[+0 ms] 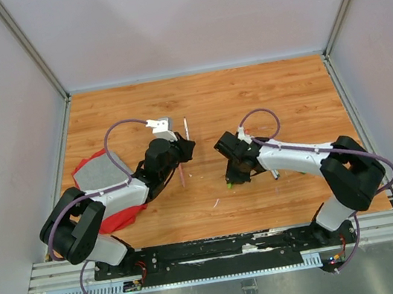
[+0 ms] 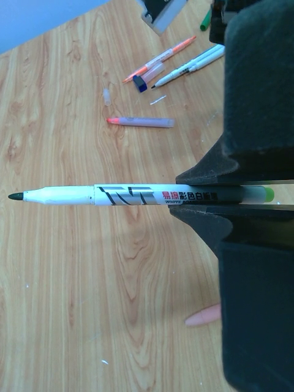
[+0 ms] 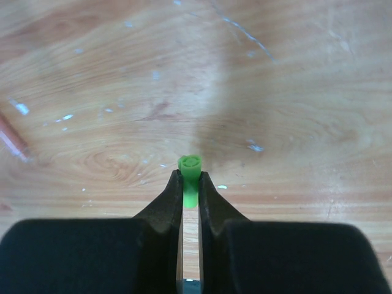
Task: Insert the pens into the pen caps
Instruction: Insert the pen cap onto the pen.
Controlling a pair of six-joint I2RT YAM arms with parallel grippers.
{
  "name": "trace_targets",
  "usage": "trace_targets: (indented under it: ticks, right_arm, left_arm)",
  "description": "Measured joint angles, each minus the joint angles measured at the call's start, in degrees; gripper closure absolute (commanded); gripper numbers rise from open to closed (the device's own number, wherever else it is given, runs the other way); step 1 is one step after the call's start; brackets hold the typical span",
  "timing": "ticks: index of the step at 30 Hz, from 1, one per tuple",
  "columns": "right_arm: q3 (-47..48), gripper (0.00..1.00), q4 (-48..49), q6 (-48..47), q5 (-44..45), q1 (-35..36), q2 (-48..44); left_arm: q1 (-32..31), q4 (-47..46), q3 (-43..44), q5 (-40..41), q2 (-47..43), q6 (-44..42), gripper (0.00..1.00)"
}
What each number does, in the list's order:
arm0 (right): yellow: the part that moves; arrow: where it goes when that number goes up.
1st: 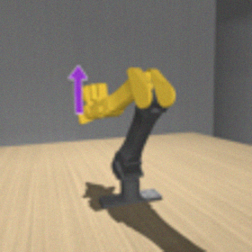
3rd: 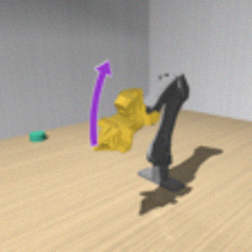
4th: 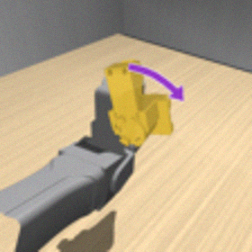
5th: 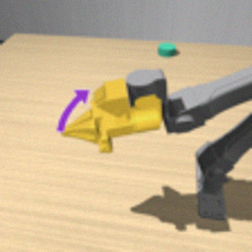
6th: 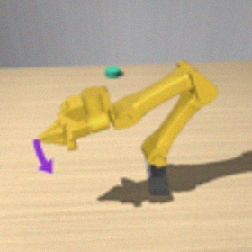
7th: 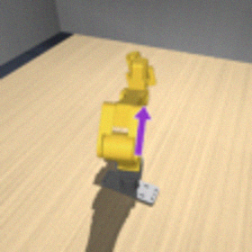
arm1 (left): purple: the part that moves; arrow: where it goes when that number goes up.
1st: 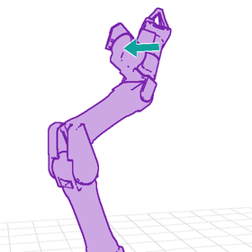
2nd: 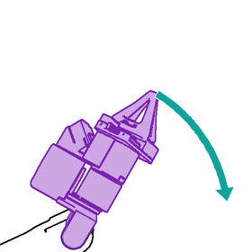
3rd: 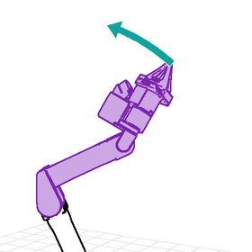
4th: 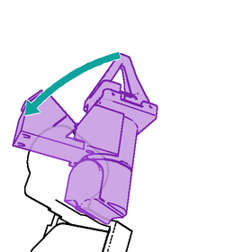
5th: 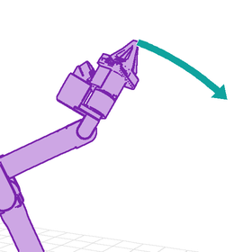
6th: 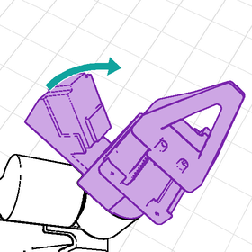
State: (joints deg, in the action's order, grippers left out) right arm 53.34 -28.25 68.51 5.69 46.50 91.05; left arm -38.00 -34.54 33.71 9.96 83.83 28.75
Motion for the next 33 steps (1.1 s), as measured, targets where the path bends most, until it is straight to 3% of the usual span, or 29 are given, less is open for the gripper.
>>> trace_targets:
  ticks: [6, 16, 26, 33]
  right_arm:
    - [-3.48, 0.99, 8.44, -10.43, -0.46, -0.17, -5.84]
    - [-11.56, 0.99, 23.69, -24.55, -11.17, -7.37, -11.65]
    - [-11.28, 0.99, 21.18, -35.74, -9.66, -8.96, -19.47]
    - [-10.88, 0.99, 18.4, -38.6, -5.27, -10.54, -24.46]
  left_arm:
    - [0.0, -0.02, 0.0, -0.85, 0.0, -0.02, 1.0]
    - [0.0, -0.11, 0.0, -1.73, -0.02, -0.37, 0.99]
    - [-0.68, -1.31, -0.39, -2.54, -0.68, -1.11, 1.0]
    - [-2.8, -1.36, -0.39, -3.21, -0.63, -1.75, 0.99]
